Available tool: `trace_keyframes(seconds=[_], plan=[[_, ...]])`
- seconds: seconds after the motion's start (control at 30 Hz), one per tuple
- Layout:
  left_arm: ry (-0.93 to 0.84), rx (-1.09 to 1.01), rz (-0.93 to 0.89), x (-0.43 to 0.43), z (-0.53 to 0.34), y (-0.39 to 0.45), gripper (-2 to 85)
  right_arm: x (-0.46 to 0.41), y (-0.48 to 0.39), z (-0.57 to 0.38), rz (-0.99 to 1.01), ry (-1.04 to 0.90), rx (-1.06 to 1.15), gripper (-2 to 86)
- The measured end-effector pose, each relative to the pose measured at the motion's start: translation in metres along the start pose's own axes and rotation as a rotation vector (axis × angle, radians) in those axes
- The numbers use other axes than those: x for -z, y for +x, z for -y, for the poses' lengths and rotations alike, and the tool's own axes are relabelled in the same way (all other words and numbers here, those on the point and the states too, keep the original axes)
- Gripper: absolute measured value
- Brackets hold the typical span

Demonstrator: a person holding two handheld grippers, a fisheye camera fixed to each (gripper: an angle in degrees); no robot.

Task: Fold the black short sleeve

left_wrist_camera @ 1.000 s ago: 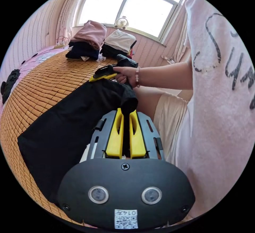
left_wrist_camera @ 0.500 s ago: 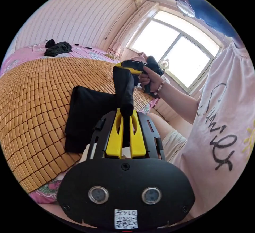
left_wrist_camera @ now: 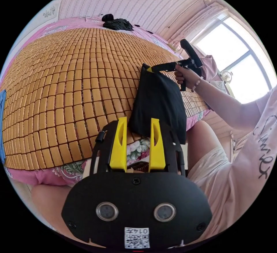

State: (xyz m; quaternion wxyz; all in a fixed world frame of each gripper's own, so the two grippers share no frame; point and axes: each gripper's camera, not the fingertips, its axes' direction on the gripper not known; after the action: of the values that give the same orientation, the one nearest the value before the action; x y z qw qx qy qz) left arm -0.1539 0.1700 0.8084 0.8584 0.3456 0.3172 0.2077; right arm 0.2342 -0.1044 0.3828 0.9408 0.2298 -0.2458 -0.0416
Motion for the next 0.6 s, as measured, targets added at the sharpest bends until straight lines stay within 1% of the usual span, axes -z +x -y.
trace_keyframes(seconds=[0.03, 0.1, 0.17, 0.2, 0.27, 0.4, 0.47, 0.5, 0.6], plan=[[-0.002, -0.012, 0.003, -0.001, 0.001, 0.002, 12.5, -0.002, -0.006, -0.004, 0.043, 0.001, 0.07, 8.3], [-0.012, -0.063, 0.034, -0.003, 0.008, 0.009, 13.2, -0.003, -0.009, -0.01, 0.09, -0.006, 0.088, 5.1], [-0.004, -0.119, 0.057, 0.0, 0.014, 0.014, 13.4, 0.015, -0.015, -0.031, 0.153, 0.081, 0.151, 3.0], [0.015, -0.169, 0.075, 0.005, 0.018, 0.018, 13.5, 0.023, -0.017, -0.038, 0.179, 0.117, 0.177, 2.6], [0.029, -0.25, 0.072, 0.008, 0.025, 0.022, 13.9, 0.061, -0.028, -0.073, 0.293, 0.258, 0.292, 1.7], [-0.029, -0.338, 0.043, -0.002, 0.034, 0.025, 14.0, 0.107, -0.048, -0.127, 0.386, 0.345, 0.398, 1.2], [-0.026, -0.336, -0.03, -0.003, 0.035, 0.025, 11.9, 0.121, -0.059, -0.157, 0.405, 0.348, 0.415, 1.1], [-0.042, -0.384, -0.111, -0.003, 0.035, 0.029, 8.0, 0.123, -0.061, -0.164, 0.402, 0.349, 0.412, 1.1], [-0.048, -0.439, -0.148, 0.013, 0.032, 0.045, 3.2, 0.133, -0.06, -0.191, 0.373, 0.385, 0.337, 1.1]])
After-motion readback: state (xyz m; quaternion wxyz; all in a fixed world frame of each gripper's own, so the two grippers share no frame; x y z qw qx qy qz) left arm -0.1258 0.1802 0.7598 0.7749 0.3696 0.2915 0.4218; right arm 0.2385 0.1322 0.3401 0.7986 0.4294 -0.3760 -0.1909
